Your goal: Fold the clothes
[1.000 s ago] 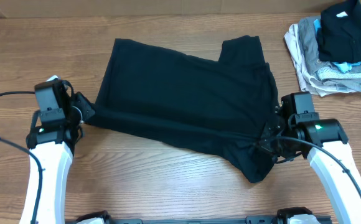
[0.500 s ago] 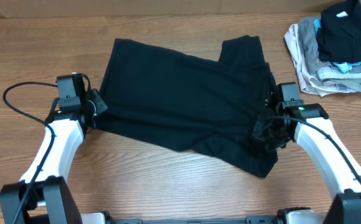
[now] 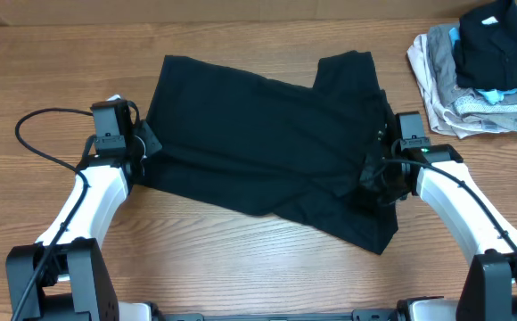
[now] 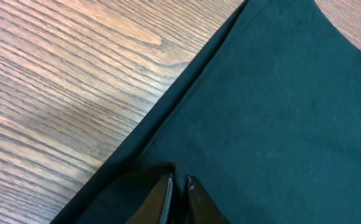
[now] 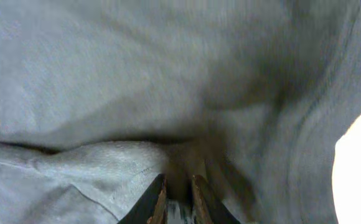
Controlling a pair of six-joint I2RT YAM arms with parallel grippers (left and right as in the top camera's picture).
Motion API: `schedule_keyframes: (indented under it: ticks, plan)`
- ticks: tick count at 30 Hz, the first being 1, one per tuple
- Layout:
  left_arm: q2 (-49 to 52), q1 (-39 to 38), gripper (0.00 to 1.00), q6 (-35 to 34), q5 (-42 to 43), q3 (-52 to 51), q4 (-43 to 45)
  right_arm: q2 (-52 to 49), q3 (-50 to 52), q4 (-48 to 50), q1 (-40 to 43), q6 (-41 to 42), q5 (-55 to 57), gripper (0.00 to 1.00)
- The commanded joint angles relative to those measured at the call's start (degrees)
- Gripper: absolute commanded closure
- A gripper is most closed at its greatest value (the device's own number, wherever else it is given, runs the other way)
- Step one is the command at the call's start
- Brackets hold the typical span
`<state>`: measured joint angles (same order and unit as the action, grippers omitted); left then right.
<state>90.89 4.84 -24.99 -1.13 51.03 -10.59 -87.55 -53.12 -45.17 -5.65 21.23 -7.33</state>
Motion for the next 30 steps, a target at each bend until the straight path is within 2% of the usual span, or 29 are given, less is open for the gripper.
schedule_keyframes:
  ticks: [1,3,4,6,8,11,14,20,25,30]
  plan:
    - [0.46,-0.37,0.85,1.29,-0.79,1.38,1.01,-0.13,-1.38,1.95,0.28,-0.52,0.92,0.76]
    - [0.46,-0.37,0.69,2.23,-0.79,1.38,0.98,-0.13,-1.38,2.38,0.28,-0.52,0.92,0.49]
    - [0.46,-0.37,0.59,3.06,-0.74,1.38,0.92,-0.13,-1.4,2.51,0.28,-0.52,0.9,0.44]
    - [0.46,-0.37,0.24,4.76,-0.76,1.38,0.72,-0.13,-1.77,2.36,0.28,-0.59,0.9,0.35]
    - [0.42,-0.37,0.02,7.98,-0.81,1.42,1.22,-0.11,-3.3,1.27,0.28,-0.7,0.87,0.32]
    - [-0.09,-0.11,0.0,12.9,-1.29,3.37,0.74,-0.11,-8.66,-3.17,0.26,-0.83,0.9,0.27]
    - [-1.03,0.17,0.0,13.25,0.24,8.76,-4.39,-0.11,-16.96,-10.38,0.26,-1.84,0.9,0.25]
    - [-0.98,-0.74,0.0,19.54,11.17,24.55,-19.74,-0.13,-32.2,-22.97,0.26,-4.13,0.9,0.19]
    - [2.29,-3.89,0.0,23.71,11.19,34.77,-25.79,-0.13,-35.04,-24.28,0.26,-6.05,0.87,0.14]
    - [12.59,-6.82,0.0,24.87,10.97,47.78,-30.36,-0.92,-35.04,-24.37,0.26,-7.82,0.87,0.13]
